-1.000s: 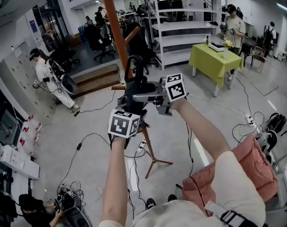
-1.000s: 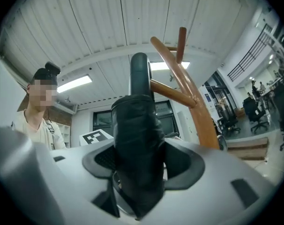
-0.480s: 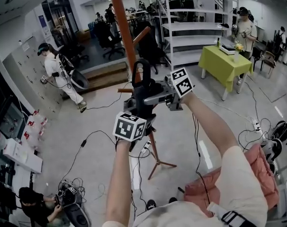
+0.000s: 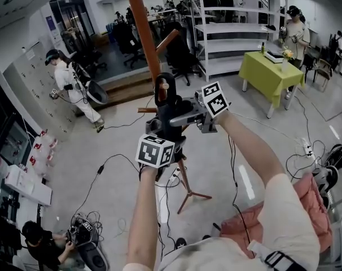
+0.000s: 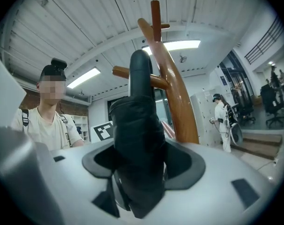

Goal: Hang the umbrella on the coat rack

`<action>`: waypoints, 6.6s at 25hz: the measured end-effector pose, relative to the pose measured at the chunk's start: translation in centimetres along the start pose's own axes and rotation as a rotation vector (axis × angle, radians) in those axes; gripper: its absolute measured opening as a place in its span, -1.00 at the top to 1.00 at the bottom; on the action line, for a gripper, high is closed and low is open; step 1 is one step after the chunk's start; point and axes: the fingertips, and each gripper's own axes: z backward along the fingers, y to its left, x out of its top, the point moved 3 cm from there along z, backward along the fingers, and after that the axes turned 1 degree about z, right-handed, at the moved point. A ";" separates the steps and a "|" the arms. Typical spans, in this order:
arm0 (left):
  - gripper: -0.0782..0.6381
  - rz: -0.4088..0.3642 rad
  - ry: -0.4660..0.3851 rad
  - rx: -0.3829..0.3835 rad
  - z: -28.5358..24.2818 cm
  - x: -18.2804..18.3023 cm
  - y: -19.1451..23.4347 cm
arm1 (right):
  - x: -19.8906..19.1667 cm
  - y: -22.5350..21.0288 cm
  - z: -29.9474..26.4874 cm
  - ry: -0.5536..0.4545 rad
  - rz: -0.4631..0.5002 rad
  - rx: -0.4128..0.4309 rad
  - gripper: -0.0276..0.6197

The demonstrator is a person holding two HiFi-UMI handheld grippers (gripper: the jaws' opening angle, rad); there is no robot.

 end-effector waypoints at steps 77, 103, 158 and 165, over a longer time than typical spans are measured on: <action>0.01 0.128 -0.325 0.151 8.7 -6.9 -2.5 | -12.7 11.7 4.7 -0.246 0.047 -1.220 -0.02; 0.08 0.128 -0.322 0.220 10.2 -16.0 -2.8 | -20.3 13.8 0.3 -0.146 -0.037 -1.205 0.00; 0.76 0.042 -0.380 0.194 10.7 -15.0 -2.9 | -19.8 13.4 -1.8 -0.148 -0.020 -1.197 0.90; 0.76 0.040 -0.388 0.181 10.1 -14.3 -3.0 | -19.6 13.2 -0.8 -0.154 -0.017 -1.232 0.90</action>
